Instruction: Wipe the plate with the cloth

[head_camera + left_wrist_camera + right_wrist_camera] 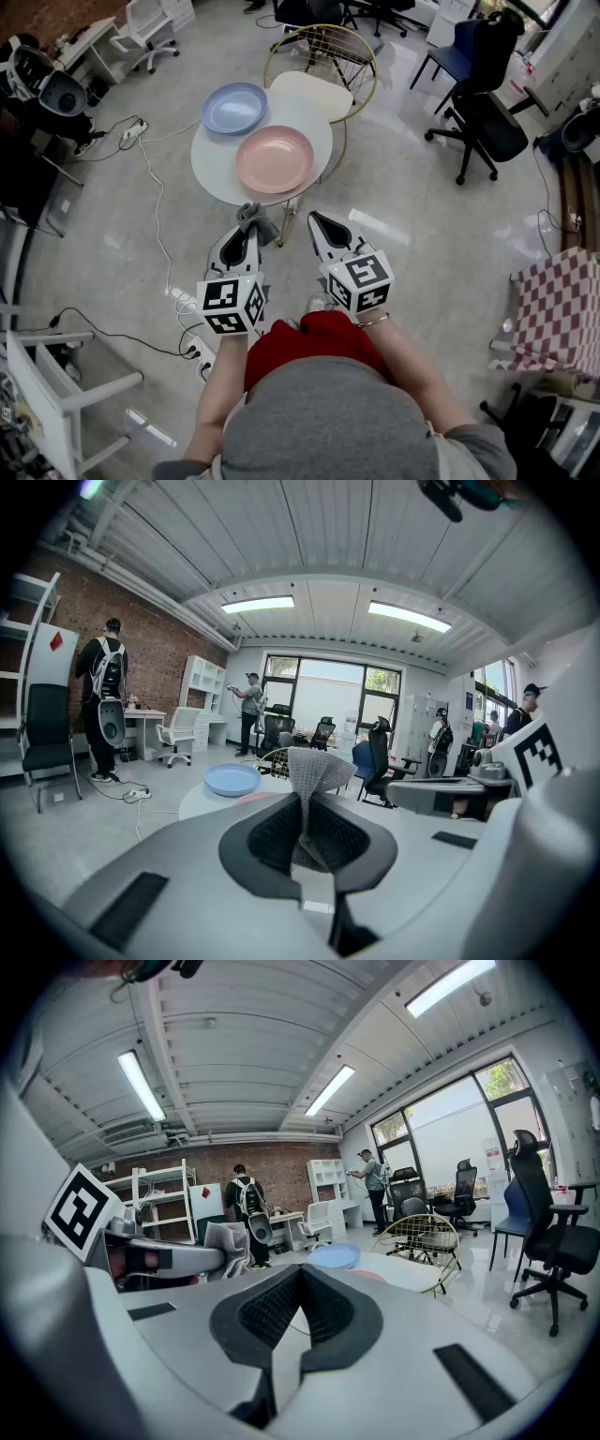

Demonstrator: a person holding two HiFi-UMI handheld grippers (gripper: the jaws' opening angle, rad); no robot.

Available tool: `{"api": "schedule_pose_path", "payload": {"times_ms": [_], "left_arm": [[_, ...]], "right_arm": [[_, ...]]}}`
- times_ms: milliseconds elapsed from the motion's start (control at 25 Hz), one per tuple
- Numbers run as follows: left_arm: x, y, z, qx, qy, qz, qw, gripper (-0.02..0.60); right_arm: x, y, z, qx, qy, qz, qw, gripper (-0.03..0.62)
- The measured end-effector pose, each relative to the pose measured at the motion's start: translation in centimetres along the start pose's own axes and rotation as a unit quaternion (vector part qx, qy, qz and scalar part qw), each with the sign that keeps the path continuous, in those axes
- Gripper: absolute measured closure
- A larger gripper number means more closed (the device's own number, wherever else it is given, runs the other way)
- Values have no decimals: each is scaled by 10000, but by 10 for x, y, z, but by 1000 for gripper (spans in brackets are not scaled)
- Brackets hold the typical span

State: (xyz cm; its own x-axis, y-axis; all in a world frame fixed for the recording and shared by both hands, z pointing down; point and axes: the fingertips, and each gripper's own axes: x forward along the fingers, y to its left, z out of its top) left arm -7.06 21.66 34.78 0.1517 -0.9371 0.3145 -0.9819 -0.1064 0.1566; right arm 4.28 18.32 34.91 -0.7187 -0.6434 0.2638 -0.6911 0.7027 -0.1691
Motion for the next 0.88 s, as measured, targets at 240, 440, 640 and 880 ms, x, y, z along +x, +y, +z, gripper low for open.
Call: {"api": "schedule_pose_path", "payload": {"times_ms": [240, 440, 640, 880], "left_arm": [[4, 6, 2, 2, 10, -24, 10000, 548], [16, 10, 6, -55, 15, 35, 10000, 548], [29, 9, 7, -133, 6, 150, 9998, 548], [39, -1, 10, -128, 2, 267, 9996, 548]], "right_arm": [[9, 0, 0, 44, 19, -3, 10000, 566], [16, -14, 3, 160, 7, 57, 9999, 565], [17, -34, 5, 252, -65, 91, 9996, 565], [9, -64, 10, 287, -168, -14, 9994, 565]]}}
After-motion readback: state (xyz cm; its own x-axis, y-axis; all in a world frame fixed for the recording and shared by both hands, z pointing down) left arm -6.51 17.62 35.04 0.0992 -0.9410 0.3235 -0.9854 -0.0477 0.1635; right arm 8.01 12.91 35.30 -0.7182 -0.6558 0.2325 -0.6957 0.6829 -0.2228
